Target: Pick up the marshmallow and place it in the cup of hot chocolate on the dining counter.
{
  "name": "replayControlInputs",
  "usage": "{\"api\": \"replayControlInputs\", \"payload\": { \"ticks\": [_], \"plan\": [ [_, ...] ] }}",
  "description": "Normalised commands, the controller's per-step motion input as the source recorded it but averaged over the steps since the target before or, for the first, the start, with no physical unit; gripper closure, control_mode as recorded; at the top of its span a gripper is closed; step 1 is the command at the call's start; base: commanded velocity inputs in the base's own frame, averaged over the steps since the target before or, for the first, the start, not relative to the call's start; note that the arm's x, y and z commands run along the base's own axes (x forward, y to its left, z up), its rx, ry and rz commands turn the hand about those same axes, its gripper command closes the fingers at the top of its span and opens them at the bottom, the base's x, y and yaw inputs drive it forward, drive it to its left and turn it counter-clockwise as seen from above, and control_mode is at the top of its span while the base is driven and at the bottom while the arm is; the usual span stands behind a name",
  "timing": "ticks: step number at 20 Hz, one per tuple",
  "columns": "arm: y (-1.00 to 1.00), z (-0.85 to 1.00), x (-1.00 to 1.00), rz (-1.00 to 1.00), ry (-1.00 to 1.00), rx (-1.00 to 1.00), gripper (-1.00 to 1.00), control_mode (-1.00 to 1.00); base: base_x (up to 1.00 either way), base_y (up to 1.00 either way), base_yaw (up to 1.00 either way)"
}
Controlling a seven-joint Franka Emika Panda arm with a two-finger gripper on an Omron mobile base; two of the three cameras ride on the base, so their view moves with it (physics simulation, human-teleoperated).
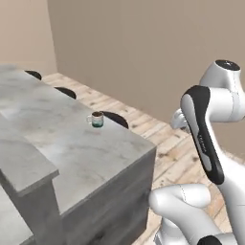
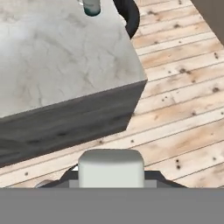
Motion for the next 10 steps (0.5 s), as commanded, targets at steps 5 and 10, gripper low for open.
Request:
{"api": "replayControlInputs", "payload": {
  "ticks": [5,10],
  "plan": [
    [0.00,0.00,0.00,0.00,0.00,0.00,1.00,1.00,0.00,-0.25,0.99],
    [0.00,0.00,0.00,0.00,0.00,0.00,1.00,1.00,-0.09,-0.76,0.83]
  ]
}}
